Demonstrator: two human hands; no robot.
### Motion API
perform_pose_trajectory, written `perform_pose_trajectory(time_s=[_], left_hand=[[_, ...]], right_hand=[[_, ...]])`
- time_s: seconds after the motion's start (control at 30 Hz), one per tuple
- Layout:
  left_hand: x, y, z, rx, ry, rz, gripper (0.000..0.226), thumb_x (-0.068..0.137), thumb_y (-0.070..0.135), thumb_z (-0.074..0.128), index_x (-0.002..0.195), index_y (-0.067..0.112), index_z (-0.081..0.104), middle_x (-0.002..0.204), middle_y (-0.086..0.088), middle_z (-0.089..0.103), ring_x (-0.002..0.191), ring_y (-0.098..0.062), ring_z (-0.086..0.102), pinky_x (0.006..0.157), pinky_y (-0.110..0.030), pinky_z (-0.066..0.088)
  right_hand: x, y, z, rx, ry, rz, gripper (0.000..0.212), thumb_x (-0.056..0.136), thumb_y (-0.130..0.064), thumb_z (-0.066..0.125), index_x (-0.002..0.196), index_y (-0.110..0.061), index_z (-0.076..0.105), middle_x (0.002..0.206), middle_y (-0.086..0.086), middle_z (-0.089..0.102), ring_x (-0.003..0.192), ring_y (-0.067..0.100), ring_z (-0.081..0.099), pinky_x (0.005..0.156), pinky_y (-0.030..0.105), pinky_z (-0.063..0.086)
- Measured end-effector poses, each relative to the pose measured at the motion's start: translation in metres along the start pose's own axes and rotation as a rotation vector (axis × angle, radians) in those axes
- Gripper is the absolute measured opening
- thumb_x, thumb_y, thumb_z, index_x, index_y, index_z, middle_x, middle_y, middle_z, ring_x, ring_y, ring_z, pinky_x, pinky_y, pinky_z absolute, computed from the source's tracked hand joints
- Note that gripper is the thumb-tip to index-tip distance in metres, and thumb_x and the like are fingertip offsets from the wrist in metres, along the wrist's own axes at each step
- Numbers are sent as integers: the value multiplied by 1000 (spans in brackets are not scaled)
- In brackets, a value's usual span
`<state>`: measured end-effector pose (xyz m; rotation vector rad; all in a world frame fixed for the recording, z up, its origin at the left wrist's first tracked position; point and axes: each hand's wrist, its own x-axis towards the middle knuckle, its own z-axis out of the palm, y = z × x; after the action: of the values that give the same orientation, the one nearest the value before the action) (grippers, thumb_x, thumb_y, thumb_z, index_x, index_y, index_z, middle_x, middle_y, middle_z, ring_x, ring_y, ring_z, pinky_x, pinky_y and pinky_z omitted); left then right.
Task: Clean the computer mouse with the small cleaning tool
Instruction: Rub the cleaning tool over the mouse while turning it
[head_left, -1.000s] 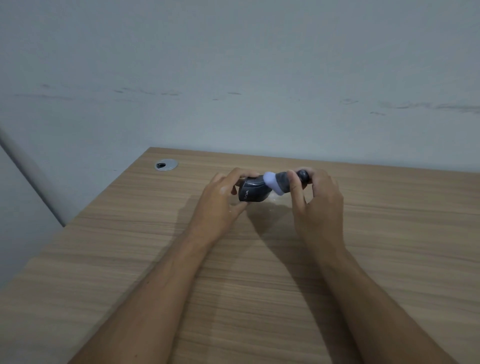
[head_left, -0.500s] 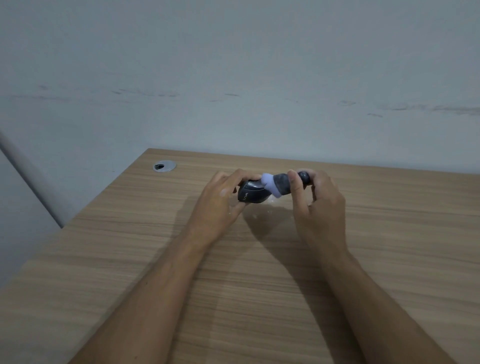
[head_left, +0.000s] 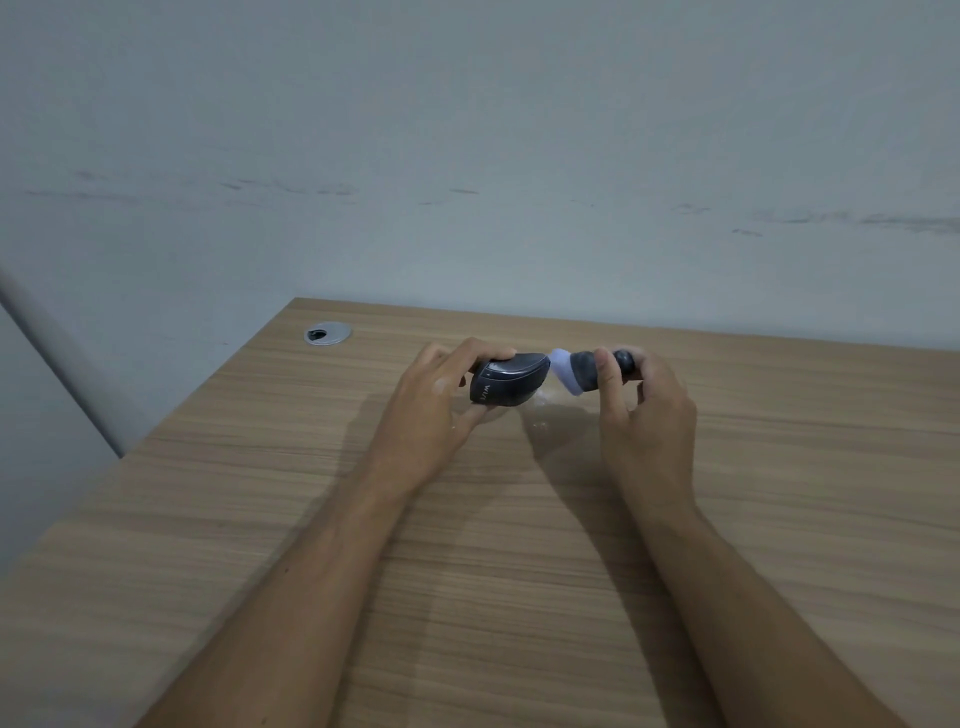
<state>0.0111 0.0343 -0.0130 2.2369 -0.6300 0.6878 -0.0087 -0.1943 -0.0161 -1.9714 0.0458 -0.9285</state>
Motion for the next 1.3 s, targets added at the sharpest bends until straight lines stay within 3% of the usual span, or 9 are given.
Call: perform_pose_trajectory(time_s=[0.17, 0.3, 0.43, 0.77, 0.93, 1.03, 1.13, 1.23, 1.3], left_hand=[[-2, 4, 4, -146, -8, -98, 57, 87, 16, 93, 136, 30, 70, 116, 38, 62, 112, -15, 66, 97, -32, 55], [-2, 1, 4, -249, 12, -189, 61, 82, 21, 98, 134, 33, 69, 123, 18, 76, 101, 2, 66, 89, -18, 51], [-2, 4, 5, -351, 36, -281, 60, 83, 20, 97, 134, 35, 69, 114, 21, 80, 88, 4, 60, 80, -10, 46], [-2, 3, 8, -399, 57, -386, 53, 85, 32, 95, 131, 36, 70, 103, 19, 82, 79, 9, 61, 72, -10, 48], [-2, 8, 10, -264, 57, -352, 50, 83, 22, 94, 129, 28, 75, 98, 19, 76, 83, 18, 61, 73, -4, 44], [-2, 8, 9, -190, 62, -322, 55, 80, 33, 94, 131, 34, 73, 112, 15, 75, 94, 12, 59, 78, -4, 42], [-1, 12, 11, -123, 73, -269, 57, 78, 28, 94, 131, 31, 73, 104, 23, 64, 96, 5, 56, 79, -7, 43], [2, 15, 12, -72, 73, -228, 59, 77, 21, 95, 130, 23, 71, 105, 16, 61, 96, -6, 52, 80, -3, 39], [3, 13, 12, -68, 65, -210, 60, 77, 14, 95, 131, 22, 70, 114, 4, 66, 101, -8, 52, 81, -4, 39]], right_hand=[[-6, -15, -1, 29, -27, -91, 19, 109, -37, 63, 111, -21, 74, 96, -9, 69, 88, 16, 61, 82, 30, 47], [-4, -4, 5, -3, -54, -49, 13, 108, -35, 65, 109, -26, 74, 101, -11, 72, 92, 17, 63, 86, 36, 50], [-2, -2, -1, 16, -56, 8, 16, 108, -40, 63, 107, -29, 74, 97, -12, 71, 88, 14, 61, 84, 36, 50], [-3, -4, 0, 30, -100, 15, 17, 108, -39, 64, 103, -29, 76, 91, -13, 72, 83, 10, 63, 79, 32, 49], [-10, -23, 4, 66, -158, -140, 17, 107, -36, 66, 107, -23, 76, 90, -15, 69, 82, 9, 62, 76, 20, 45], [-8, -16, 7, -5, -99, -119, 14, 107, -33, 67, 107, -22, 75, 92, -15, 65, 84, 9, 56, 80, 26, 44], [-8, -18, 4, -35, -74, -152, 16, 107, -33, 66, 109, -20, 74, 96, -14, 65, 87, 10, 54, 81, 26, 43], [-12, -37, 0, -21, -78, -356, 19, 108, -29, 64, 109, -12, 73, 97, -8, 66, 89, 13, 54, 84, 16, 38], [-14, -45, 2, -37, -79, -491, 19, 108, -25, 64, 108, -8, 73, 97, -1, 68, 89, 18, 57, 86, 22, 42]])
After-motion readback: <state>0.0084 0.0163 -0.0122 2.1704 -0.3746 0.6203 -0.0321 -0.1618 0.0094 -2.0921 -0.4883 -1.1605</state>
